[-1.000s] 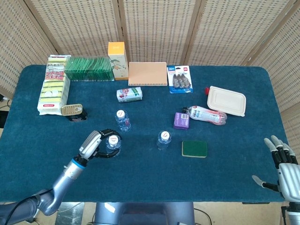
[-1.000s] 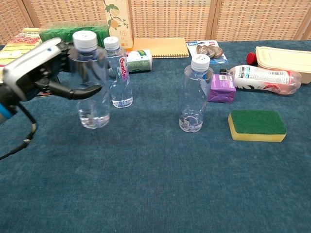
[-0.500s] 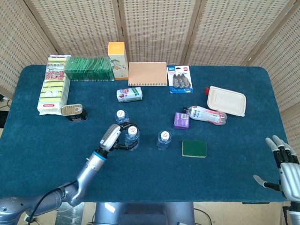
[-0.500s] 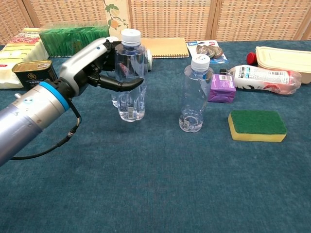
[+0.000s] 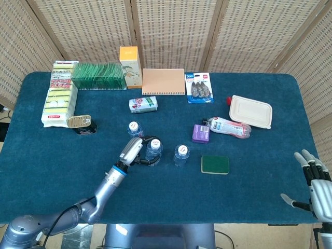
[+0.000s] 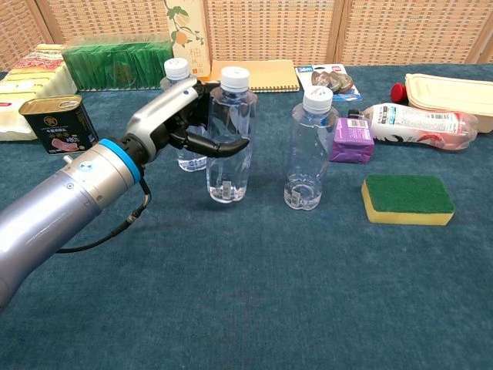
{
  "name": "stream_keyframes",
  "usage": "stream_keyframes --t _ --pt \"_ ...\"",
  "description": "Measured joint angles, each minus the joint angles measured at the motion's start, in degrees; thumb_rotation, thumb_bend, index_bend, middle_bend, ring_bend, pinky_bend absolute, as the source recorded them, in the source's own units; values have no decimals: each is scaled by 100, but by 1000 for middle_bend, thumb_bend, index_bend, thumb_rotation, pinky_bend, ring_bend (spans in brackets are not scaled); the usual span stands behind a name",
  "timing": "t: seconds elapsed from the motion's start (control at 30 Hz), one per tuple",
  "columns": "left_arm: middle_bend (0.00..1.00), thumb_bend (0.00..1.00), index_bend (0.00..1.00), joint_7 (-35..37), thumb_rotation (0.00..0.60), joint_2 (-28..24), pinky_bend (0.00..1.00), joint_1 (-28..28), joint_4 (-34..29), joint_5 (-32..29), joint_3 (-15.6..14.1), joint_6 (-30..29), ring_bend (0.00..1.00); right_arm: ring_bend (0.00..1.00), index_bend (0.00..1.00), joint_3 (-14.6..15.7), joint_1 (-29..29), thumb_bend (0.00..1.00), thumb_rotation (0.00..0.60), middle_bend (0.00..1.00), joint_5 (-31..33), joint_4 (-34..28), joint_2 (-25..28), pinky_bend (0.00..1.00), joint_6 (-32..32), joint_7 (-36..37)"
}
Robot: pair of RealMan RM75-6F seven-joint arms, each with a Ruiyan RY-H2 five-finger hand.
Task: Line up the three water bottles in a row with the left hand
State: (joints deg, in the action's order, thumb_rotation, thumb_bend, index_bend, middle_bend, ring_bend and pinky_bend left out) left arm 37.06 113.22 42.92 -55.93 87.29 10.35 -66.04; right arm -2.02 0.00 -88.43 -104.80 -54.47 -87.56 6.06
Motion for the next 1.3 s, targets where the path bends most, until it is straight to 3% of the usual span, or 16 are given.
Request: stream_keyframes --t 0.37,0.5,0.57,0.73,0.83,1.0,1.3 --pt "486 374 504 -63 600 158 503 154 157 -29 2 65 420 0 44 5 5 0 600 0 -1 -5 20 24 11 34" --pt "444 370 493 -133 600 190 485 211 176 -28 3 103 373 0 44 7 2 0 600 0 4 4 26 24 11 60" --pt "376 368 432 -223 600 200 463 243 190 -32 -12 158 323 0 44 6 2 0 600 0 5 5 34 24 10 72" --pt "168 345 150 -348 600 153 402 294 143 -88 -59 381 187 0 45 8 1 0 600 0 5 21 43 25 11 104" --pt "104 319 50 -381 600 81 379 302 59 -119 -85 443 146 0 44 9 -2 0 600 0 0 16 50 25 4 106" --pt "20 266 0 -314 600 -2 326 245 -42 -82 -129 312 87 0 44 25 -8 0 600 0 -25 2 64 24 1 102" --pt "1 260 0 -194 600 -214 293 4 -239 60 -320 -50 57 0 44 40 -5 0 600 0 -39 -33 58 24 15 33"
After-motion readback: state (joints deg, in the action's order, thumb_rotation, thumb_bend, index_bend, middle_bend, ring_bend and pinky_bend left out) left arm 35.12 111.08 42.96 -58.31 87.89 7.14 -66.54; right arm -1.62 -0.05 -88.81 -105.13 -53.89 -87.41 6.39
